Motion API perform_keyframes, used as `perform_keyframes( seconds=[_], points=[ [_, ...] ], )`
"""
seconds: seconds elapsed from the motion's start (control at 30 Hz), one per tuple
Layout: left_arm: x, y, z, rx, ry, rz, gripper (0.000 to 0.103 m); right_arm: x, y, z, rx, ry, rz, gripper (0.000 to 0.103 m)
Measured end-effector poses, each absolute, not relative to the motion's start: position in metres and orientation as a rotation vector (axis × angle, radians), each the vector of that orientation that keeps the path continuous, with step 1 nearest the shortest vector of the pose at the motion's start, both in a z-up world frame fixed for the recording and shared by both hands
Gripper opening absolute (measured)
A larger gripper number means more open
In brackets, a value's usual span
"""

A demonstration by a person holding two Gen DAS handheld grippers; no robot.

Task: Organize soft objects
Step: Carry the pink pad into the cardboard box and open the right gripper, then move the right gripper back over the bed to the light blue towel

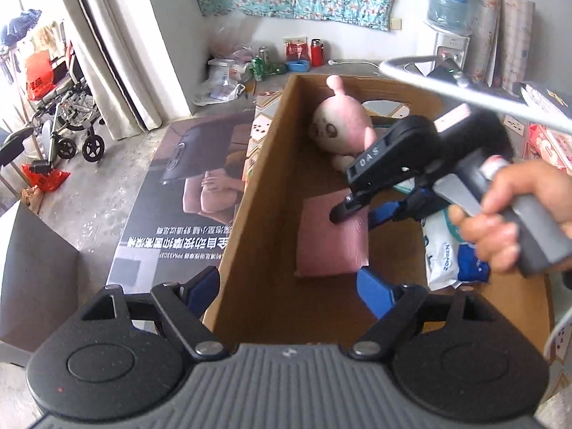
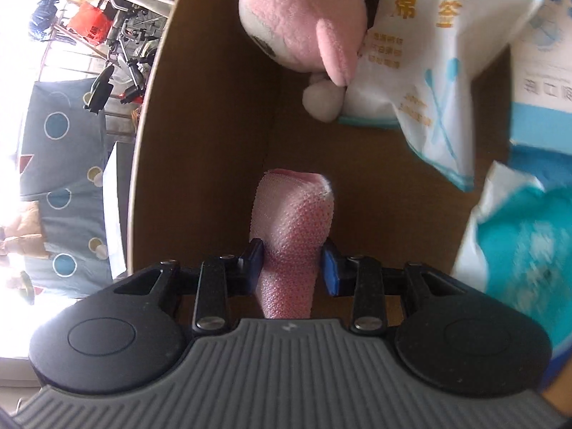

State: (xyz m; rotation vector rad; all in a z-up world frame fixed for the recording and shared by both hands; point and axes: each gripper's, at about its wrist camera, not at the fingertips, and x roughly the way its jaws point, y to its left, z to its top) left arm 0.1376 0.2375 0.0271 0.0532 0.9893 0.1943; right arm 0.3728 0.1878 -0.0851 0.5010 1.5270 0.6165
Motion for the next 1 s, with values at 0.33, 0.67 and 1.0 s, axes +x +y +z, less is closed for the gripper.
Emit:
perform_keyframes(
  seconds=[0.33, 0.67, 1.0],
  points=[
    [0.114, 0.253, 0.026, 0.004, 0.932, 0.192, 0.085, 0.342, 0.181, -0.056, 0.345, 1.548, 0.595, 0.063],
    [0.081, 0.277, 0.035, -0.069, 0.876, 0.241, 0.085, 0.311, 0.212, -0.059, 0.332, 1.649, 0.773, 0.055],
    [0.065, 0.287, 0.032, -0.142, 0.889, 0.263, 0.085, 0.334, 0.214, -0.065, 0.402, 1.586, 0.693, 0.053]
  ],
)
